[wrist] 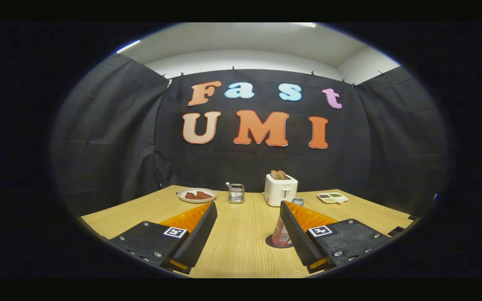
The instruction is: Take the bottle from table, then pour the juice into the cup, finally place the bottle on the coaster
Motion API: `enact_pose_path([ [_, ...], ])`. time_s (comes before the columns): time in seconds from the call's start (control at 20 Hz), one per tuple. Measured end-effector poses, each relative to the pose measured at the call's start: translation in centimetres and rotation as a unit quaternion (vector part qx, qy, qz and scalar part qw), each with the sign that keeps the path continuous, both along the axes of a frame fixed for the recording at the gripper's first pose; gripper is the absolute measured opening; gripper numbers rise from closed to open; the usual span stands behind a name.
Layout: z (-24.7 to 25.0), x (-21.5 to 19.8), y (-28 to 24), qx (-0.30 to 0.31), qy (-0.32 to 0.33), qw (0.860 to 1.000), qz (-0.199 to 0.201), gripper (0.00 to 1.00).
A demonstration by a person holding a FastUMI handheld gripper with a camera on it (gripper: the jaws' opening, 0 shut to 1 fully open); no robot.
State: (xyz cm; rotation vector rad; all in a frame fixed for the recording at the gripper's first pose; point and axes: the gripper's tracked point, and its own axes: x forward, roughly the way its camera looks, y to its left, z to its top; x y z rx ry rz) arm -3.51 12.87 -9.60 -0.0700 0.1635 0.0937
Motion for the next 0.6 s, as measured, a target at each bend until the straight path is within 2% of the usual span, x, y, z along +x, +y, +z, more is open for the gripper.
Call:
enact_pose_path([
  [0.4,7.2,-5.1,3.8,-0.001,-0.044,0.999,0.032,0.90],
  [0.6,10.6,-6.1,4.0,0.009,-0.077,0.996,0.031,0.91],
])
